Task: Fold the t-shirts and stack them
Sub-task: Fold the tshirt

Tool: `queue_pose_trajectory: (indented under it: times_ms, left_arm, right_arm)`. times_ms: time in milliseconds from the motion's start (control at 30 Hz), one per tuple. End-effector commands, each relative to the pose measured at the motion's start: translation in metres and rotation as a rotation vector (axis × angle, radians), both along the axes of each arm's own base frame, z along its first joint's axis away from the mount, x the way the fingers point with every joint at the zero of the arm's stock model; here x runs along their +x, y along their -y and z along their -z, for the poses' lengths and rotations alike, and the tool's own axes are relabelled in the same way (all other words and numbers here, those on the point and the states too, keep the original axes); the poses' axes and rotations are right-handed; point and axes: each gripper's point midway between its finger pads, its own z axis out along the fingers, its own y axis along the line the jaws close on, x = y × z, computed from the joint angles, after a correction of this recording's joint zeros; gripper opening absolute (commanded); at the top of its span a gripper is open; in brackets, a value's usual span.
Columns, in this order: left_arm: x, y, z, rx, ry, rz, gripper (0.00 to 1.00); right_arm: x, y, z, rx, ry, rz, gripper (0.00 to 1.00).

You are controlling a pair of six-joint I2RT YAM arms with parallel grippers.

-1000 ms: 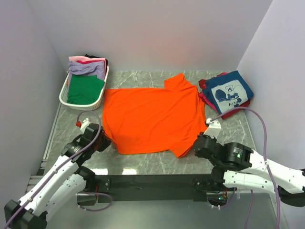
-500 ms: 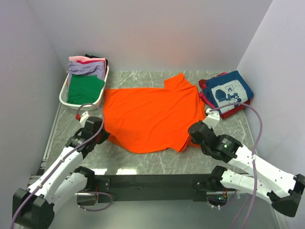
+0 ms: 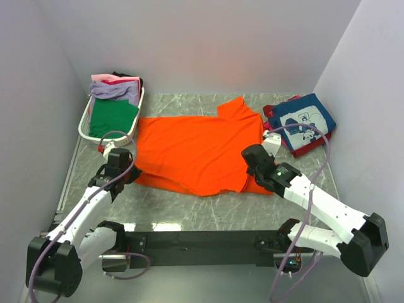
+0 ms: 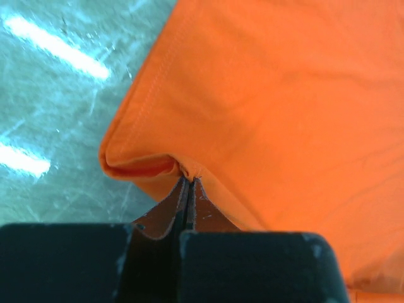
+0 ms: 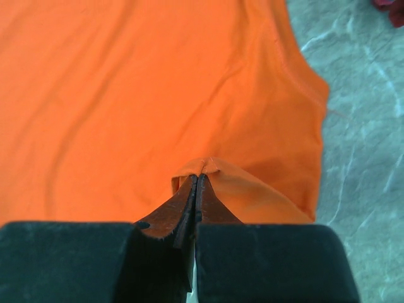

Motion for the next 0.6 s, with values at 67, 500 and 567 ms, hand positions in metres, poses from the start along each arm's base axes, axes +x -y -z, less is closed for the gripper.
queue_pose_trajectory:
  times_ms: [67,500,567]
  left_arm:
    - [0.014,-0.007,-0.003,0.012,0.044,0.011,0.01]
    - [0.037,-0.021,-0.010,0.008,0.063,-0.006,0.01]
    - [0.042,-0.023,-0.015,0.009,0.080,-0.015,0.01]
  right_arm:
    - [0.036,0.004,-0.023,0.001,0.081,0.044,0.00]
    - [0.099,0.020,-0.022,-0.022,0.091,0.112,0.00]
    - [0.107,0.024,-0.019,-0.038,0.079,0.116,0.00]
